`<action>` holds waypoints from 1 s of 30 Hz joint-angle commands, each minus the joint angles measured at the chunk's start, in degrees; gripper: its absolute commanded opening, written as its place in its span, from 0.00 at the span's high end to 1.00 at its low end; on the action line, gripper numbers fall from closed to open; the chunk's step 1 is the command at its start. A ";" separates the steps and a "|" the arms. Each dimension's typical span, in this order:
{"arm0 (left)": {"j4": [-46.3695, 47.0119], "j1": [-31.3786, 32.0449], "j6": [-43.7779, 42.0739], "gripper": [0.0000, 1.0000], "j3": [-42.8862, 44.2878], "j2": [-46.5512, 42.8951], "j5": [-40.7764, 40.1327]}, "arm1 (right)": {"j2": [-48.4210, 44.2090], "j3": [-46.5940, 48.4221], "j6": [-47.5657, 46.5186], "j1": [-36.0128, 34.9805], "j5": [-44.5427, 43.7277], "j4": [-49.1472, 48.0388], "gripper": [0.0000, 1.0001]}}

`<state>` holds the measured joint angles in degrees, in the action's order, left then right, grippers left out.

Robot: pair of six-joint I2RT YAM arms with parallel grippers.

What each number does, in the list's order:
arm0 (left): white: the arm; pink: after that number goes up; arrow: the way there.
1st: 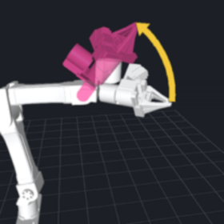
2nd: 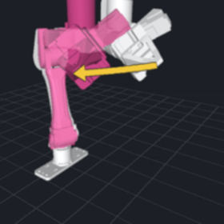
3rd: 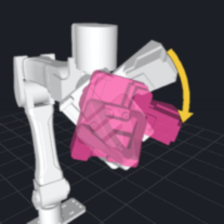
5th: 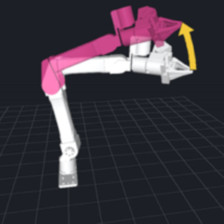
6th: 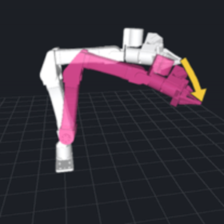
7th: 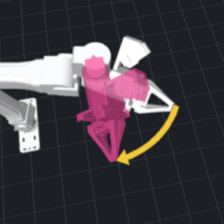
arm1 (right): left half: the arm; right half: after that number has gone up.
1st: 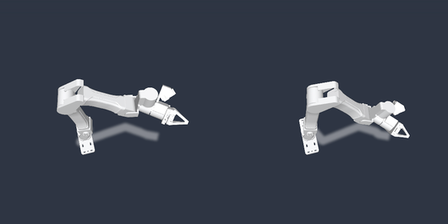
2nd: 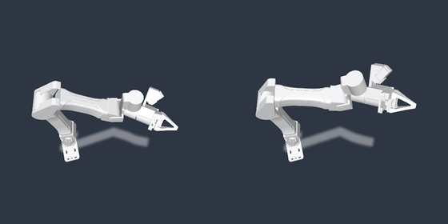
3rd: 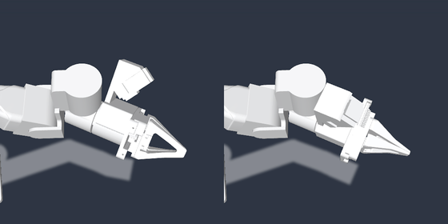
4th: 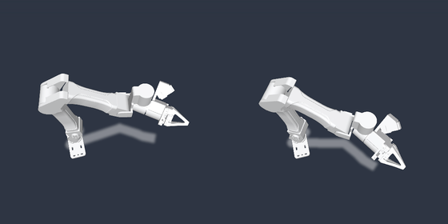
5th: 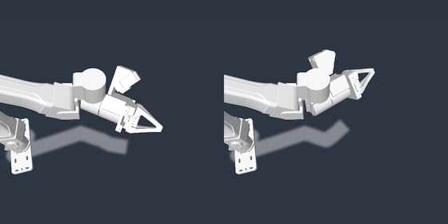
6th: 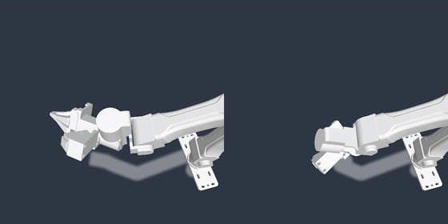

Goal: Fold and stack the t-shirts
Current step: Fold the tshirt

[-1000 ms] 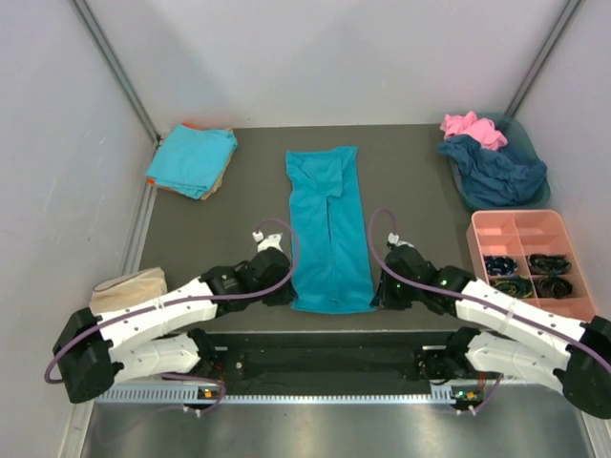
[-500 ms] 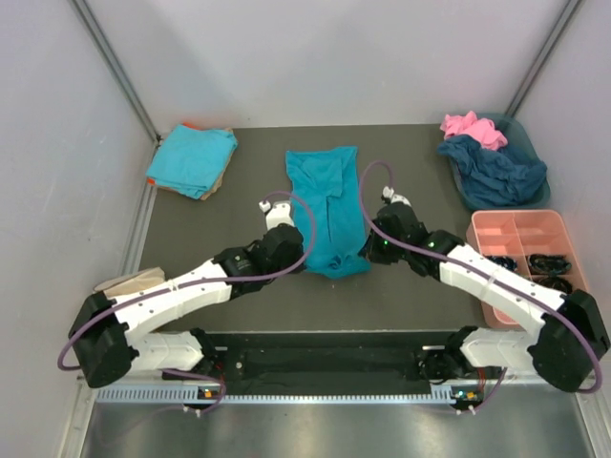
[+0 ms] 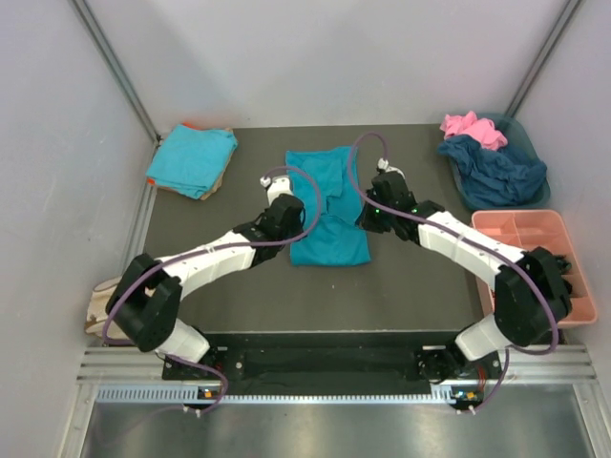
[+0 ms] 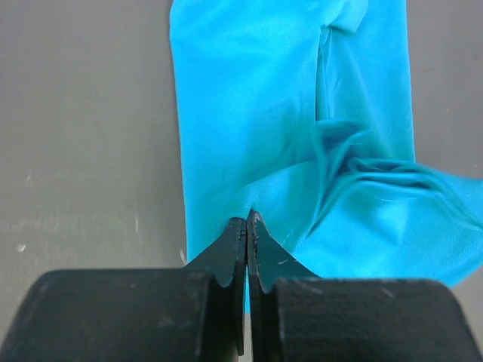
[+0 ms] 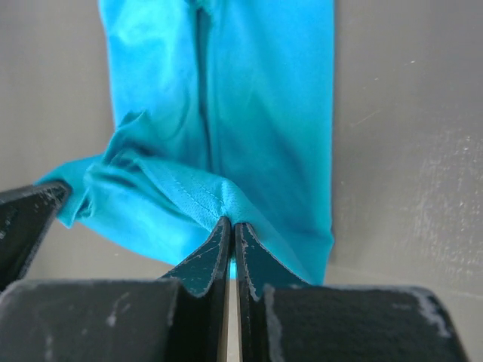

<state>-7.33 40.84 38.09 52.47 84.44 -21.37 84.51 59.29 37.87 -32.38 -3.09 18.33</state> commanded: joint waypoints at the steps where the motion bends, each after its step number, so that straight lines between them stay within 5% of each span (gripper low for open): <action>1: 6.81 -1.29 -2.57 1.00 4.13 3.52 1.50 | 2.14 3.29 -1.48 1.53 0.63 -3.30 1.00; 30: 11.73 -8.85 -6.00 1.00 9.84 16.89 6.51 | 19.37 12.34 -3.77 7.24 4.22 -7.78 1.00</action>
<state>0.69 32.73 32.99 59.66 99.88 -15.79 102.39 68.20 34.94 -26.24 -0.16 12.78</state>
